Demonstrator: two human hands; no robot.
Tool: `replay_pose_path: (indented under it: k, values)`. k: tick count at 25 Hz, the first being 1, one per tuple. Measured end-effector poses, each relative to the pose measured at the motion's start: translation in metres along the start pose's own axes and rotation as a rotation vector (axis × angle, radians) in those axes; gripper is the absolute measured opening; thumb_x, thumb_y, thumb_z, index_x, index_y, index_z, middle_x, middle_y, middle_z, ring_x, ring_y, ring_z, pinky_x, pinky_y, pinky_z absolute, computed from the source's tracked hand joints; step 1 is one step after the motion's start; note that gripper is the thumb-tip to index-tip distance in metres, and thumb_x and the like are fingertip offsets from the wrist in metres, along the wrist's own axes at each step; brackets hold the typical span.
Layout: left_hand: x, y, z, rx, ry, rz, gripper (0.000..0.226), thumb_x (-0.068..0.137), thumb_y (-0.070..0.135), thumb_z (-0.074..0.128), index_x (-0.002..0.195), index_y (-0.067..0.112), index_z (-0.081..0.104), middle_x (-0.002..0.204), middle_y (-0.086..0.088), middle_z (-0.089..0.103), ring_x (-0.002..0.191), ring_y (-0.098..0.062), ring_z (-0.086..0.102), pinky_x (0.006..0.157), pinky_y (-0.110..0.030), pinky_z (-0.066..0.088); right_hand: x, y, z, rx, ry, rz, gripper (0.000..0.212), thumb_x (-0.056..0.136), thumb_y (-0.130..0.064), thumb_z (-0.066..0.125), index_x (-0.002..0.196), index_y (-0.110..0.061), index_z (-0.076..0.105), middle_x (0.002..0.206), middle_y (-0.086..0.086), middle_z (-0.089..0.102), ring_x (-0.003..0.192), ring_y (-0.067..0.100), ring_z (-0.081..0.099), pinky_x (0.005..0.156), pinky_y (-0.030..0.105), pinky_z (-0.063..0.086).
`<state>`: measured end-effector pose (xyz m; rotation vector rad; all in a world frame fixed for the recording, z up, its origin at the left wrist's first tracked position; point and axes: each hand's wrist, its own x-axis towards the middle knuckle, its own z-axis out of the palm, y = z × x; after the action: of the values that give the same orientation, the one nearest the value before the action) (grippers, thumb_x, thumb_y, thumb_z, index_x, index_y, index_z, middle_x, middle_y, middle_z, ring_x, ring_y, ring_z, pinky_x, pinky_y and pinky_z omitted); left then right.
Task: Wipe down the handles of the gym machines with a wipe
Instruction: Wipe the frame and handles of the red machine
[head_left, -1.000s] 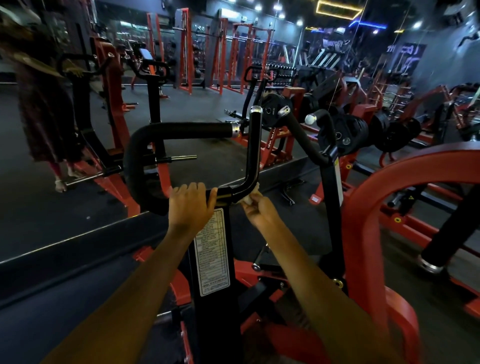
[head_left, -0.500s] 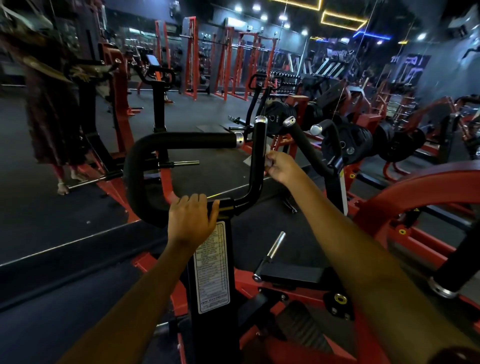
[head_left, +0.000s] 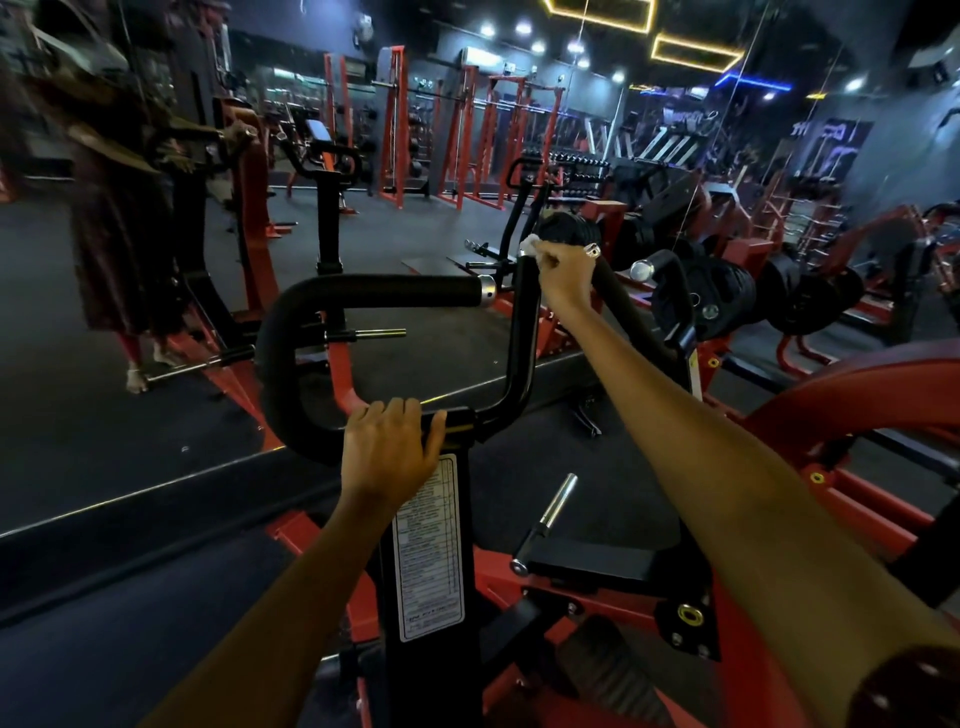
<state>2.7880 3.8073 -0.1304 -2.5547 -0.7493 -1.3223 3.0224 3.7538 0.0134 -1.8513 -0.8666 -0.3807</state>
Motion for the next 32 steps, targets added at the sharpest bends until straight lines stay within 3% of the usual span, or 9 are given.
replay_pose_path:
  k: [2,4,8,12,16,21,25,29,32]
  values:
    - [0.000,0.000,-0.001,0.005,0.001,0.007,0.046,0.091,0.042,0.032,0.062,0.013,0.054,0.053,-0.002,0.050,0.046,-0.014,0.041,0.053,-0.028,0.039,-0.015,0.008,0.000,-0.095,-0.066,-0.140,0.028,0.092,0.006,0.044,0.113,0.003,0.063,0.090,0.006,0.064,0.079,0.011,0.058,0.066,0.000,0.039]
    - [0.001,0.000,-0.002,0.006,-0.016,0.012,0.046,0.091,0.041,0.033,0.062,0.012,0.054,0.053,-0.003,0.050,0.046,-0.017,0.046,0.052,-0.028,0.038,-0.026,0.016,0.002,-0.125,-0.147,-0.156,0.027,0.096,-0.007,0.044,0.114,-0.005,0.064,0.088,0.003,0.064,0.079,0.013,0.060,0.074,0.015,0.048]
    - [0.000,0.001,-0.004,-0.005,-0.063,0.012,0.046,0.092,0.040,0.033,0.063,0.012,0.053,0.053,-0.003,0.050,0.046,-0.018,0.047,0.052,-0.029,0.039,-0.043,0.031,0.010,-0.513,-0.298,-0.234,0.036,0.093,-0.006,0.039,0.125,-0.014,0.054,0.133,0.011,0.049,0.116,0.031,0.051,0.098,0.045,0.044]
    - [0.001,0.000,-0.008,-0.041,-0.182,-0.004,0.043,0.094,0.039,0.038,0.069,0.009,0.056,0.060,-0.007,0.056,0.053,-0.023,0.051,0.059,-0.033,0.040,-0.072,0.029,0.001,-0.551,-0.335,-0.409,0.045,0.088,0.011,0.041,0.127,-0.009,0.053,0.144,0.014,0.040,0.113,0.030,0.057,0.094,0.037,0.044]
    - [0.002,0.003,-0.014,-0.017,-0.297,-0.049,0.052,0.094,0.045,0.025,0.079,0.009,0.059,0.071,-0.008,0.059,0.065,-0.024,0.055,0.067,-0.036,0.040,-0.102,0.028,-0.003,-0.541,-0.329,-0.477,0.040,0.086,0.011,0.046,0.120,-0.007,0.057,0.132,0.018,0.052,0.106,0.037,0.060,0.087,0.040,0.049]
    - [0.002,0.002,-0.018,-0.047,-0.327,-0.055,0.046,0.098,0.041,0.033,0.084,0.007,0.060,0.077,-0.010,0.061,0.070,-0.026,0.057,0.071,-0.038,0.041,-0.135,0.030,-0.001,-0.529,-0.368,-0.457,0.041,0.084,0.011,0.049,0.121,-0.004,0.058,0.128,0.019,0.055,0.117,0.033,0.055,0.095,0.043,0.047]
    - [0.004,0.005,-0.018,-0.031,-0.371,-0.075,0.045,0.099,0.043,0.030,0.092,0.008,0.060,0.086,-0.009,0.062,0.080,-0.025,0.058,0.078,-0.037,0.041,-0.155,0.023,0.001,-0.402,-0.427,-0.344,0.025,0.089,0.001,0.049,0.106,-0.004,0.066,0.105,0.014,0.065,0.098,0.027,0.060,0.089,0.038,0.048]
    - [0.007,0.006,-0.018,0.028,-0.412,-0.087,0.046,0.099,0.043,0.028,0.097,0.009,0.059,0.091,-0.010,0.063,0.084,-0.026,0.059,0.079,-0.039,0.043,-0.137,0.023,-0.004,-0.394,-0.304,-0.238,0.032,0.090,0.002,0.047,0.118,-0.004,0.062,0.129,0.017,0.055,0.122,0.031,0.048,0.104,0.040,0.038]
    - [0.007,0.006,-0.019,0.038,-0.426,-0.080,0.045,0.100,0.044,0.026,0.099,0.011,0.058,0.092,-0.008,0.062,0.084,-0.023,0.058,0.079,-0.036,0.044,-0.148,0.023,0.009,-0.498,-0.415,-0.188,0.040,0.088,0.005,0.045,0.125,-0.006,0.057,0.136,0.016,0.049,0.126,0.029,0.043,0.106,0.035,0.034]
